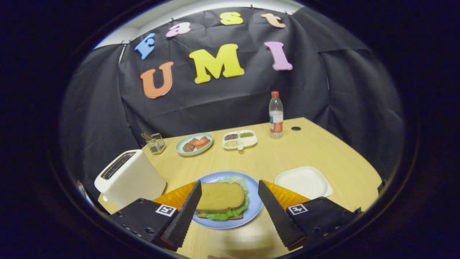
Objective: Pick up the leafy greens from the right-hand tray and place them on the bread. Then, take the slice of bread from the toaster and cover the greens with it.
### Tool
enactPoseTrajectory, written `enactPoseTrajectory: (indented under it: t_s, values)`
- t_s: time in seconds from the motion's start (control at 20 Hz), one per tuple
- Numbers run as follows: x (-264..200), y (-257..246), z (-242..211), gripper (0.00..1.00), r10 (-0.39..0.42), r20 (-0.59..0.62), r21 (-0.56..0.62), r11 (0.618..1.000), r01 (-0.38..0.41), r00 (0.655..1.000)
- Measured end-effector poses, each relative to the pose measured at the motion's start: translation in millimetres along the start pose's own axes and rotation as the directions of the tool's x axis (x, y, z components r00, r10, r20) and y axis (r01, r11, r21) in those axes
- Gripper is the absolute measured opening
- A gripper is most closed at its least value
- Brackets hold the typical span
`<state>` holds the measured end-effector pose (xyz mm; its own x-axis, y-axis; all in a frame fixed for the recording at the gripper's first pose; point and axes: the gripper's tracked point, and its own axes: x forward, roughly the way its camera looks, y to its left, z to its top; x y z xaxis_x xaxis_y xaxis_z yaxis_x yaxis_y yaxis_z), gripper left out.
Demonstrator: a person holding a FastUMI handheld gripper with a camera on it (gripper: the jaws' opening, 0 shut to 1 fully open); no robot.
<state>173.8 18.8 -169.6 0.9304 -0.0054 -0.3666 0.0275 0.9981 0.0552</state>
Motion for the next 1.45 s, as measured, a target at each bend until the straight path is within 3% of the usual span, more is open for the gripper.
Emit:
enactPoseTrajectory:
  t_s: [0.2, 0.6, 0.9, 1.2, 1.45]
  values:
    - [-65.8, 10.0, 26.6, 0.96, -0.014, 0.128, -0.028, 0.999, 0.018, 0.992]
    - [-185.0, 22.6, 41.5, 0.96, 0.029, 0.256, -0.059, 0.998, -0.014, 0.966]
    - [-265.9, 15.5, 54.8, 0.96, 0.001, 0.341, -0.101, 0.994, 0.035, 0.940]
    - [-294.7, 11.9, 50.9, 0.96, -0.003, 0.412, -0.077, 0.996, 0.038, 0.911]
    - [-268.1, 5.7, 27.2, 0.96, -0.011, 0.329, -0.058, 0.998, 0.032, 0.944]
